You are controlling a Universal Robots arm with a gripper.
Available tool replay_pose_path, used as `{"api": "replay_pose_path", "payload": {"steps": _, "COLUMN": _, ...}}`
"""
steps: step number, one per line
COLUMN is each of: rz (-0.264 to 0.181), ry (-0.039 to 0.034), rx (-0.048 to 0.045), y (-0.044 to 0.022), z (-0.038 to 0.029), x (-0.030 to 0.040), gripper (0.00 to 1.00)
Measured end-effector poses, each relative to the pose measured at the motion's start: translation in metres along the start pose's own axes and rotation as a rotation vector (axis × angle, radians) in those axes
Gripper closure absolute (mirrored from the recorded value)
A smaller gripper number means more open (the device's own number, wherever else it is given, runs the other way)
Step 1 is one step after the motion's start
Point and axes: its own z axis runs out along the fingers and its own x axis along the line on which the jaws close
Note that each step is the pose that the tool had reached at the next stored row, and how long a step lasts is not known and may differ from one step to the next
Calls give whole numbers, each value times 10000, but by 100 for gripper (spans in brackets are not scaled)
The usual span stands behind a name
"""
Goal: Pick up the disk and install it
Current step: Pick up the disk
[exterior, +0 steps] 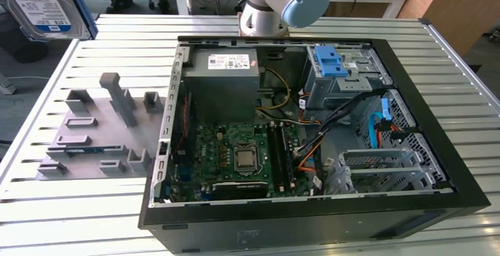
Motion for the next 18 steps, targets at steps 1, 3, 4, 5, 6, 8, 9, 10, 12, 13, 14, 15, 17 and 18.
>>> {"api": "replay_pose_path", "payload": {"steps": 1, "rz": 0, "ry": 0, "rx": 0, "y": -4, "z": 0, "x": 0, "gripper": 64}}
{"api": "replay_pose_path", "payload": {"steps": 3, "rz": 0, "ry": 0, "rx": -1, "y": -14, "z": 0, "x": 1, "gripper": 64}}
{"api": "replay_pose_path", "payload": {"steps": 4, "rz": 0, "ry": 0, "rx": 0, "y": -18, "z": 0, "x": 1, "gripper": 64}}
{"api": "replay_pose_path", "payload": {"steps": 5, "rz": 0, "ry": 0, "rx": 0, "y": -23, "z": 0, "x": 2, "gripper": 64}}
{"api": "replay_pose_path", "payload": {"steps": 6, "rz": 0, "ry": 0, "rx": 1, "y": -28, "z": 1, "x": 2, "gripper": 64}}
{"api": "replay_pose_path", "payload": {"steps": 8, "rz": 0, "ry": 0, "rx": 0, "y": -37, "z": 0, "x": 2, "gripper": 64}}
{"api": "replay_pose_path", "payload": {"steps": 9, "rz": 0, "ry": 0, "rx": 0, "y": -41, "z": 1, "x": 3, "gripper": 64}}
{"api": "replay_pose_path", "payload": {"steps": 10, "rz": 0, "ry": 0, "rx": 0, "y": -45, "z": 0, "x": 3, "gripper": 64}}
{"api": "replay_pose_path", "payload": {"steps": 12, "rz": 0, "ry": 0, "rx": 0, "y": -54, "z": 1, "x": 4, "gripper": 64}}
{"api": "replay_pose_path", "payload": {"steps": 13, "rz": 0, "ry": 0, "rx": 1, "y": -58, "z": 1, "x": 4, "gripper": 64}}
{"api": "replay_pose_path", "payload": {"steps": 14, "rz": 0, "ry": 0, "rx": 0, "y": -62, "z": 1, "x": 4, "gripper": 64}}
{"api": "replay_pose_path", "payload": {"steps": 15, "rz": 0, "ry": 0, "rx": 0, "y": -66, "z": 0, "x": 4, "gripper": 64}}
{"api": "replay_pose_path", "payload": {"steps": 17, "rz": 0, "ry": 0, "rx": 1, "y": -74, "z": 1, "x": 5, "gripper": 64}}
{"api": "replay_pose_path", "payload": {"steps": 18, "rz": 0, "ry": 0, "rx": 0, "y": -78, "z": 1, "x": 5, "gripper": 64}}
